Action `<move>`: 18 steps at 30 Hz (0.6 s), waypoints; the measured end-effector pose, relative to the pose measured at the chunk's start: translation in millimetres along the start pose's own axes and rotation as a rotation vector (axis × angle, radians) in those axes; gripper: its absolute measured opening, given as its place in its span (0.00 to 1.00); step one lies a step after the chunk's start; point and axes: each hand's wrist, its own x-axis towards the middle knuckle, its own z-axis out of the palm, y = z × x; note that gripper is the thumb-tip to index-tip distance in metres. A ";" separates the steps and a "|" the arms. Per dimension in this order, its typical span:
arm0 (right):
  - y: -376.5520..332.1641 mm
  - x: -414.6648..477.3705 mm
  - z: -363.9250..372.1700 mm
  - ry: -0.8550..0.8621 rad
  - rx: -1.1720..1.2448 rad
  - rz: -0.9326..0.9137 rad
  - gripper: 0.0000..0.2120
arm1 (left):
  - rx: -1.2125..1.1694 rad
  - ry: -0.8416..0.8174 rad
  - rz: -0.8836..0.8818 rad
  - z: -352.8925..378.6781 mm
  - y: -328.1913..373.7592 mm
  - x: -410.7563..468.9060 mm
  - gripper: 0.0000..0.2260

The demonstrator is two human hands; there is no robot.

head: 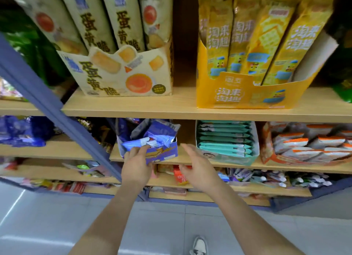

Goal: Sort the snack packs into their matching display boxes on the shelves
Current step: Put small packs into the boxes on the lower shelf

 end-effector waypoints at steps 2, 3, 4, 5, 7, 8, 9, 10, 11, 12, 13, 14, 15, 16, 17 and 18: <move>0.3 15.3 3.5 0.016 0.003 0.014 0.32 | 0.081 -0.003 -0.010 -6.1 3.1 6.5 0.19; 0.1 22.5 5.1 0.033 -0.002 0.025 0.32 | 0.108 -0.007 0.001 -9.8 3.0 8.5 0.17; -0.5 29.3 7.1 0.062 -0.014 0.026 0.32 | 0.120 -0.007 0.020 -12.2 0.7 9.6 0.15; -1.5 35.9 9.3 0.098 -0.032 0.014 0.31 | 0.115 -0.010 0.037 -14.3 -2.2 9.7 0.14; -5.8 48.1 15.2 0.151 -0.076 -0.011 0.31 | 0.111 0.011 0.088 -15.9 -6.0 8.6 0.09; -7.8 53.8 18.9 0.157 -0.080 -0.005 0.31 | 0.114 0.022 0.124 -15.1 -5.7 5.9 0.06; -9.8 58.9 22.1 0.158 -0.067 0.020 0.31 | 0.124 -0.003 0.153 -15.1 -2.2 1.7 0.06; -10.2 64.6 25.0 0.171 -0.043 0.061 0.32 | 0.155 -0.016 0.215 -12.7 1.7 -1.9 0.10; -9.6 70.4 26.6 0.192 -0.028 0.112 0.32 | 0.187 -0.025 0.256 -11.4 7.0 -5.9 0.13; -8.8 76.0 27.2 0.206 -0.042 0.160 0.33 | 0.204 -0.035 0.281 -7.2 9.6 -8.6 0.15; -8.8 79.4 26.2 0.198 -0.097 0.186 0.36 | 0.207 -0.043 0.300 -5.1 11.7 -12.3 0.15; -8.4 82.1 25.6 0.169 -0.174 0.186 0.39 | 0.203 -0.032 0.330 -1.5 10.1 -14.7 0.16; -9.4 83.7 25.0 0.126 -0.250 0.176 0.42 | 0.186 -0.028 0.340 -0.3 6.7 -16.2 0.17; -11.0 84.7 25.6 0.092 -0.299 0.165 0.45 | 0.176 -0.022 0.360 1.4 0.3 -17.0 0.17; -13.4 85.0 27.2 0.071 -0.316 0.162 0.46 | 0.179 -0.013 0.380 -0.3 -6.3 -18.0 0.17; -16.2 85.4 29.4 0.068 -0.316 0.163 0.45 | 0.168 0.023 0.413 -1.9 -14.1 -18.9 0.15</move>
